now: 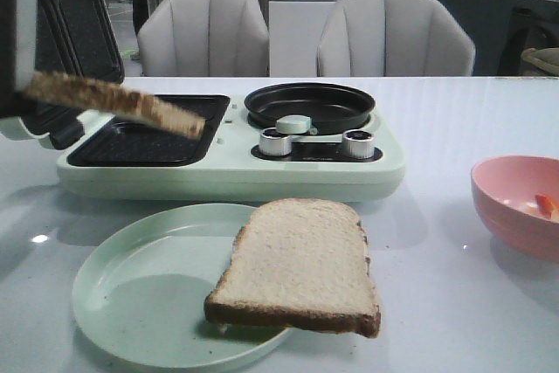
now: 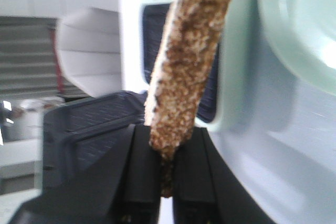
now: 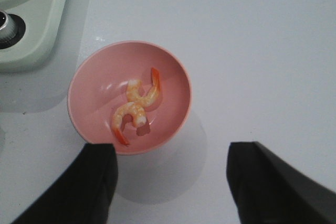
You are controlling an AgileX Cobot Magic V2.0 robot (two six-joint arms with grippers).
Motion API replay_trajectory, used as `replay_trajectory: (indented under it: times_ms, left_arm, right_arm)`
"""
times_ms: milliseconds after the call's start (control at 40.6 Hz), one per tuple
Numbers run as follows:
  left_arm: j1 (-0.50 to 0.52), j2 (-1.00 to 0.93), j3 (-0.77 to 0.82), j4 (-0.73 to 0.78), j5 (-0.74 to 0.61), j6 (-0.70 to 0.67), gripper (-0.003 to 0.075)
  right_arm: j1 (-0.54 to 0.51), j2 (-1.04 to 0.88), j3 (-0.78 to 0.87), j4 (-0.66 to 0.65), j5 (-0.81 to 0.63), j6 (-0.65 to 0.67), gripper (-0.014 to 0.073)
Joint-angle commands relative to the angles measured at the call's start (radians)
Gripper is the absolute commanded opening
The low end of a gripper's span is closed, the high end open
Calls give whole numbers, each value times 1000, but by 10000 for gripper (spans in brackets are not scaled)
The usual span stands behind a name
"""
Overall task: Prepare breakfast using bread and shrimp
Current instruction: 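Place the held bread slice onto the sandwich maker plate with left gripper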
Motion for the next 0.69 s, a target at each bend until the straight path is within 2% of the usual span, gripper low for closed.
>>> replay_trajectory:
  times_ms: [0, 148, 369, 665]
  left_arm:
    - [17, -34, -38, 121, 41, -16, 101]
    - [93, -18, -105, 123, -32, -16, 101]
    - [267, 60, -253, 123, -225, -16, 101]
    - [487, 284, -498, 123, -345, -16, 101]
  right_arm:
    - [-2, -1, -32, -9, -73, -6, 549]
    - [-2, -1, -32, -9, -73, -6, 549]
    - [-2, -1, -32, -9, -73, -6, 549]
    - [-2, -1, -32, -9, -73, -6, 549]
